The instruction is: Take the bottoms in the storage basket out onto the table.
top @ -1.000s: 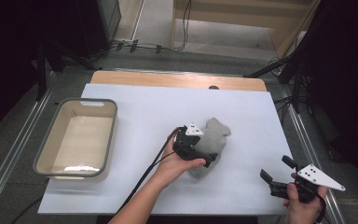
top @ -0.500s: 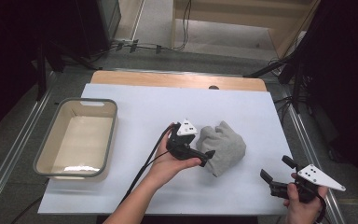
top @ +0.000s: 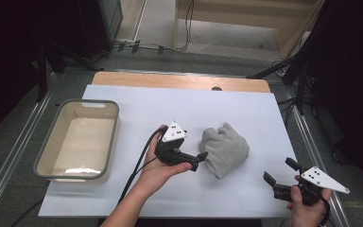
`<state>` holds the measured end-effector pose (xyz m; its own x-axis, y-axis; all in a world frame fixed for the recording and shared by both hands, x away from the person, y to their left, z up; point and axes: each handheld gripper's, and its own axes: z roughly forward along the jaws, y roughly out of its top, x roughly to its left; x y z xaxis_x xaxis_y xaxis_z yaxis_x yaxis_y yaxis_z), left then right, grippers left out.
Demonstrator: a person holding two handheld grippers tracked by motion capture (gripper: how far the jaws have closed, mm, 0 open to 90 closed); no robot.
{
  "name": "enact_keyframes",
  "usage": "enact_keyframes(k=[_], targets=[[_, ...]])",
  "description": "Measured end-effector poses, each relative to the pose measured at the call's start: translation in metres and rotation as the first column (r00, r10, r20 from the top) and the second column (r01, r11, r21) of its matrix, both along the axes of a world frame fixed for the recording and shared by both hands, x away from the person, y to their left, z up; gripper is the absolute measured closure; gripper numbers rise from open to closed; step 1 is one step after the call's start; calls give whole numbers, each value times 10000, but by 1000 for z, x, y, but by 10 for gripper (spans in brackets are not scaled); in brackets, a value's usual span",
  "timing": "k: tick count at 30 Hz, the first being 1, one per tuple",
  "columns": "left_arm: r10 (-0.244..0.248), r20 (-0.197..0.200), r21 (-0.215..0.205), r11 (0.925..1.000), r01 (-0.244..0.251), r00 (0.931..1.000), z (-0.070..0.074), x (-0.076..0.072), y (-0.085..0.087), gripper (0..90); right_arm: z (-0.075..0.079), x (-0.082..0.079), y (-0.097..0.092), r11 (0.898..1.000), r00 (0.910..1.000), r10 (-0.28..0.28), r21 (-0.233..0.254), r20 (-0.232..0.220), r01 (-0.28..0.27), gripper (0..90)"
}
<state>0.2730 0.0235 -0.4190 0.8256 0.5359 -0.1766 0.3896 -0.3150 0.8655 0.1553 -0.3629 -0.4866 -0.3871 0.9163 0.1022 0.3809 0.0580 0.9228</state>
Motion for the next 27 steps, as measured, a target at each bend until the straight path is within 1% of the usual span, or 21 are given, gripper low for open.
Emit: enact_keyframes(k=[1, 5, 9, 10, 11, 13, 15, 17, 18, 21, 25, 27], targets=[[62, 77, -58, 10000, -62, 10000, 3, -2, 6, 0, 0, 0, 0, 10000, 10000, 0, 7, -6, 0, 0], [260, 162, -238, 9994, -256, 9995, 7, -8, 18, 2, 0, 0, 1, 10000, 10000, -3, 2, 5, 3, 0], [455, 242, -248, 9987, -449, 9987, 9, -14, 32, 9, 0, 0, 1, 10000, 10000, 34, -24, 5, -34, 0], [512, 196, -290, 9983, -506, 9985, 9, -16, 36, 13, 0, 0, 1, 10000, 10000, 33, -11, 10, -32, 0], [512, 196, -290, 9983, -506, 9985, 9, -16, 36, 13, 0, 0, 1, 10000, 10000, 29, 8, 15, -29, 0], [771, 228, -316, 9966, -764, 9968, 11, -21, 48, 15, 0, 0, 1, 10000, 10000, 24, 10, 18, -24, 0], [940, 255, -464, 9946, -927, 9952, 12, -23, 57, 24, 0, 0, 1, 10000, 10000, 27, -14, 21, -27, 0], [1012, 295, -460, 9940, -997, 9944, 13, -24, 60, 26, 0, 1, 2, 10000, 10000, 32, -24, 15, -32, 0], [1170, 373, -503, 9921, -1150, 9924, 14, -28, 68, 27, 0, 1, 2, 10000, 10000, 18, -79, -1, -18, 0], [1374, 401, -587, 9891, -1349, 9897, 14, -33, 80, 31, 0, 1, 2, 10000, 10000, 10, -73, 1, -10, 0], [1640, 577, -541, 9855, -1609, 9848, 16, -41, 96, 35, 0, 1, 3, 10000, 10000, 15, -81, -14, -15, 0], [1800, 686, -556, 9828, -1764, 9813, 17, -46, 104, 40, -1, 1, 3, 10000, 10000, 13, -88, -45, -13, 0]])
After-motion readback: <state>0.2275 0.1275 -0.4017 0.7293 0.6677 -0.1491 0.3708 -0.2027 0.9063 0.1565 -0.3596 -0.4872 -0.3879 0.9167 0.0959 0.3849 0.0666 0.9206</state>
